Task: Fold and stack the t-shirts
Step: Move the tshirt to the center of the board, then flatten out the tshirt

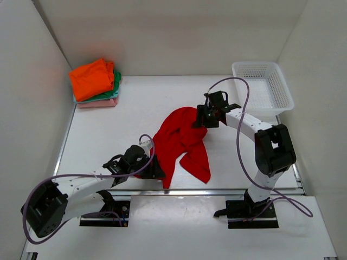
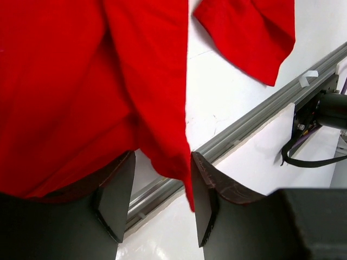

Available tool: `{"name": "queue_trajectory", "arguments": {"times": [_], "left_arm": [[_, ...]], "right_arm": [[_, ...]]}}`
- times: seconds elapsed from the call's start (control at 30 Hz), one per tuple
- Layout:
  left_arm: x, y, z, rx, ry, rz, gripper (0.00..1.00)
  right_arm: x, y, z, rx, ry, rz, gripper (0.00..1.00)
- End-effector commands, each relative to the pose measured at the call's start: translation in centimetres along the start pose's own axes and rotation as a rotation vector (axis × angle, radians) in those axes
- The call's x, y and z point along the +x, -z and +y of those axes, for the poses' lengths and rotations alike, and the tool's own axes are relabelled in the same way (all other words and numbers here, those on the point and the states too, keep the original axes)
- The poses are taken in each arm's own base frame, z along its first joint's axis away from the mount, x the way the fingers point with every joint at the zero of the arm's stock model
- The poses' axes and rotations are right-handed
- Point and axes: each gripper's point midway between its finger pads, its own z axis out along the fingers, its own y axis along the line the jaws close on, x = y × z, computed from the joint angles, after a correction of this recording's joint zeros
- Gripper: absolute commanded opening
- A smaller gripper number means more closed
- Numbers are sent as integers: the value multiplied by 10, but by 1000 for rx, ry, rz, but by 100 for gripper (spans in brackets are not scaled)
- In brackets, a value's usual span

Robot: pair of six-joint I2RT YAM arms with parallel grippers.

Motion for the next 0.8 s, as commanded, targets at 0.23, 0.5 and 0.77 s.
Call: {"name": "queue_trajectory", "arguments": {"times": [0.23, 0.5, 0.77], "left_arm": [[-22, -19, -50, 131, -17, -28, 15], [-22, -18, -43, 117, -20, -30, 0], [-21, -14, -28, 102, 5, -47, 0]], "right_arm": [[-51, -17, -13, -44, -90, -95, 58], [-79, -43, -37, -15, -190, -120, 60], [-77, -34, -15, 0, -170, -157, 58]]}}
